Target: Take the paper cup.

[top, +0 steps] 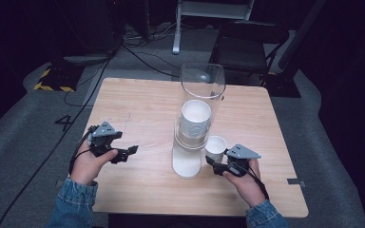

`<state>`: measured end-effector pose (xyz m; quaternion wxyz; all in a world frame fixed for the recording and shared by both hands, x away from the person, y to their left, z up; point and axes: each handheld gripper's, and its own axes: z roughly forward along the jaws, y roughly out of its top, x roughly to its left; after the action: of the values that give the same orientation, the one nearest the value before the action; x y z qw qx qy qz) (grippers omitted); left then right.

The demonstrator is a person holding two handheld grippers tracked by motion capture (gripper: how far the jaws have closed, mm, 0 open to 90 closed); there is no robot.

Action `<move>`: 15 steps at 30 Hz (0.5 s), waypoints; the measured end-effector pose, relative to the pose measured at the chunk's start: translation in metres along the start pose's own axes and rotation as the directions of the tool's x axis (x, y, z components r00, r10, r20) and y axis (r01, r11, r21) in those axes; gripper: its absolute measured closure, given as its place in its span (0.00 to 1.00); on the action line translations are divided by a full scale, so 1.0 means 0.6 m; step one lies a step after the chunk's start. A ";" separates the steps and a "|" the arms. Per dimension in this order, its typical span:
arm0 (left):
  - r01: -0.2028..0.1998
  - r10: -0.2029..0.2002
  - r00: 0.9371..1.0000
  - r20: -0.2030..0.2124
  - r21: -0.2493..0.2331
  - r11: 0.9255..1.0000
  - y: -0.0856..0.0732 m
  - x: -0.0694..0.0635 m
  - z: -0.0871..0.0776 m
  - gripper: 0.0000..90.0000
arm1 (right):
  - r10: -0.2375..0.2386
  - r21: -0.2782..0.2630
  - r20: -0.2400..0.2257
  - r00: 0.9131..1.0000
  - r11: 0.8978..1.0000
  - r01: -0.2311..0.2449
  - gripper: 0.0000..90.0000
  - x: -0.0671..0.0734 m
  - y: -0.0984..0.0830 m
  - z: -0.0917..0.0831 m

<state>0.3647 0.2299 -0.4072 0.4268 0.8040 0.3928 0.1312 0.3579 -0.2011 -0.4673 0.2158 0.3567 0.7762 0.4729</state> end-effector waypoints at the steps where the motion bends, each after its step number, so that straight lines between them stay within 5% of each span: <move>1: -0.007 0.007 1.000 -0.003 0.000 1.000 0.001 0.001 0.001 0.17 | 0.007 -0.006 0.007 1.000 1.000 -0.007 0.37 -0.004 0.001 -0.003; 10: 0.011 -0.011 1.000 -0.011 0.007 1.000 -0.006 0.003 0.002 0.17 | 0.061 -0.061 0.072 0.996 0.997 -0.056 0.37 -0.034 0.012 -0.019; 15: 0.024 -0.024 0.999 -0.029 0.012 1.000 -0.017 0.006 -0.007 0.18 | 0.103 -0.088 0.153 0.983 0.992 -0.090 0.36 -0.065 0.020 -0.022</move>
<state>0.3596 0.2383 -0.4131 0.4178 0.7998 0.4092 0.1352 0.3785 -0.2345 -0.4507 0.2674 0.4211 0.7189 0.4842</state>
